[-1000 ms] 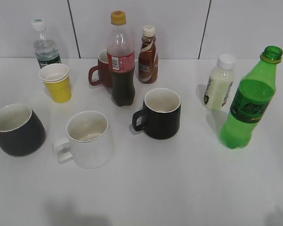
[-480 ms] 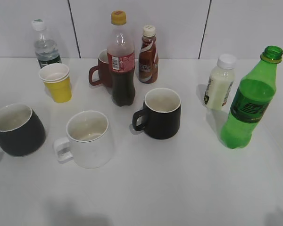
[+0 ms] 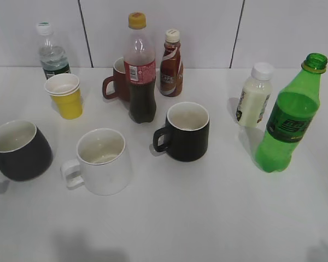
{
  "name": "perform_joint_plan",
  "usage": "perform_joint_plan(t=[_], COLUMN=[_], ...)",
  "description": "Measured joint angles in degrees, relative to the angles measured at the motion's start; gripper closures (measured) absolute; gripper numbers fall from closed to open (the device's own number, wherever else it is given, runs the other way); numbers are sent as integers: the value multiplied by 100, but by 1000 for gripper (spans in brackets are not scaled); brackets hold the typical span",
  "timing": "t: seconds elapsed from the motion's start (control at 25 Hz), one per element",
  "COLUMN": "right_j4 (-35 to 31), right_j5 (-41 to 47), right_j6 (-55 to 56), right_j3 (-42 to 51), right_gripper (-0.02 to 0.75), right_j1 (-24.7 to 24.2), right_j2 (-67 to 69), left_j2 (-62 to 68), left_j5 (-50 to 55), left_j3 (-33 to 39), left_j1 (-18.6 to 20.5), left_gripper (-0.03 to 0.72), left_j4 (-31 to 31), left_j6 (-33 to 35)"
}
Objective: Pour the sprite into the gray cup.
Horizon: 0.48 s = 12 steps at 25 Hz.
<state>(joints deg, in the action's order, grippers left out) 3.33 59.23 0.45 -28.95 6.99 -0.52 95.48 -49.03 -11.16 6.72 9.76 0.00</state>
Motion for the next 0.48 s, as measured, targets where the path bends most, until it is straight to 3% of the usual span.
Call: perform_joint_plan(t=[0.28,0.48], right_j4=[0,0], right_j5=[0,0], right_j6=[0,0], right_j3=[0,0], right_gripper=[236,236], right_j1=[0,0], right_j2=[0,0], left_j2=[1121,1479], left_j5=[-1269,-1635], left_j3=[-170,-322], left_j1=[0,13], left_gripper=[363,363], left_j4=[18,90], left_j6=[50,55])
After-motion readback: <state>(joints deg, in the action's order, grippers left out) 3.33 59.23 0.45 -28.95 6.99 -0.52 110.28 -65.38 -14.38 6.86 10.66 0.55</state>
